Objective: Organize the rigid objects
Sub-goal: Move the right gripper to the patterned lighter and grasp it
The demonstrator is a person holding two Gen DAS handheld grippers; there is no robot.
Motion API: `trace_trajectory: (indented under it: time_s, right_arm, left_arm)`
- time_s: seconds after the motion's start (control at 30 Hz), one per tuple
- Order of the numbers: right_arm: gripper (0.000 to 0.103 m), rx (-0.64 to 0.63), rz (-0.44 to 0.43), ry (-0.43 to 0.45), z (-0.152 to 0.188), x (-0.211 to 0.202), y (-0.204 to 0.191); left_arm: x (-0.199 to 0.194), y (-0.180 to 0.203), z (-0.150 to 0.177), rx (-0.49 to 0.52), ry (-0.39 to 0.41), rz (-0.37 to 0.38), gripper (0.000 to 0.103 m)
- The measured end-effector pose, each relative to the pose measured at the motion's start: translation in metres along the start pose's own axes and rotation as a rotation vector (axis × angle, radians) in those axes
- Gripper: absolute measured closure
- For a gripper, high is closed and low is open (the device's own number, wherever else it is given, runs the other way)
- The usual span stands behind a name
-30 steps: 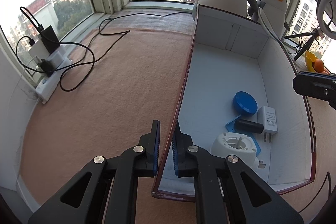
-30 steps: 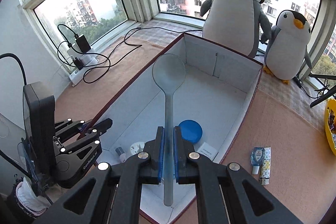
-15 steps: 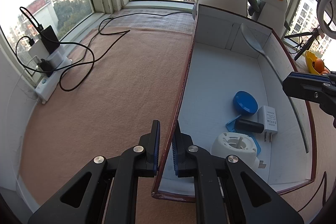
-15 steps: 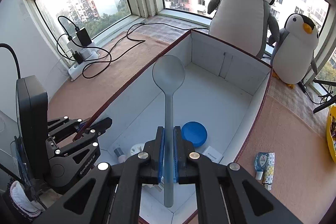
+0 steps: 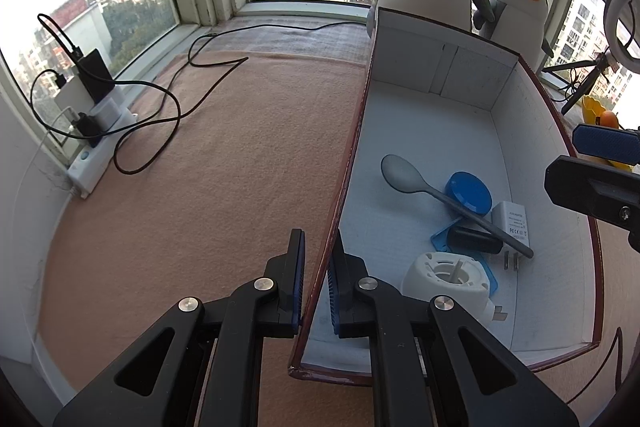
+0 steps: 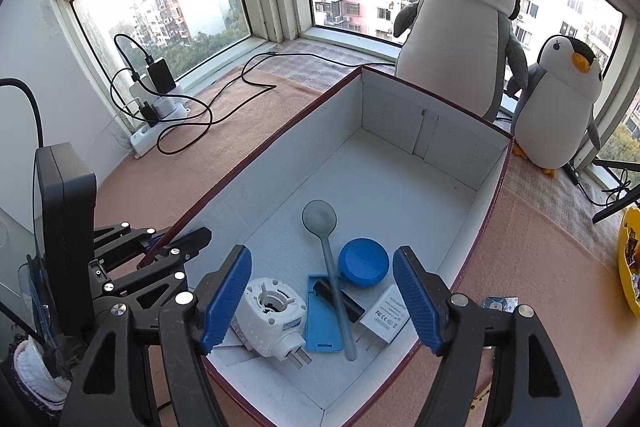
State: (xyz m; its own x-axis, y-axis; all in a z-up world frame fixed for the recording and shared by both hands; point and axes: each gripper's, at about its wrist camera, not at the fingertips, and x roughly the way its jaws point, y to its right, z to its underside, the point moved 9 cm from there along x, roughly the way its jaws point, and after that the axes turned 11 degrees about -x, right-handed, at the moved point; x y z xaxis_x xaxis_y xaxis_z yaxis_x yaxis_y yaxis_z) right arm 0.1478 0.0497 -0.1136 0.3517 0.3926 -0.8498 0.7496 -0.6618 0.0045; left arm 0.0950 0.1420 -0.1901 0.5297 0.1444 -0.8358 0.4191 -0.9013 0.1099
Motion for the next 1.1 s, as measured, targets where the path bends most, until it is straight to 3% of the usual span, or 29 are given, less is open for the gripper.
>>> trace_trajectory:
  time_s: [0.47, 0.77, 1.1]
  right_arm:
    - [0.033, 0.052, 0.018, 0.039, 0.011, -0.025, 0.029]
    - [0.033, 0.158, 0.079, 0.04, 0.049, -0.051, 0.099]
    - [0.034, 0.258, 0.136, -0.056, 0.104, -0.042, 0.174]
  left_arm:
    - [0.0, 0.0, 0.0, 0.001, 0.0, -0.001, 0.094]
    - [0.0, 0.0, 0.0, 0.001, -0.001, -0.001, 0.094]
    - [-0.001, -0.001, 0.001, 0.002, -0.001, -0.004, 0.094]
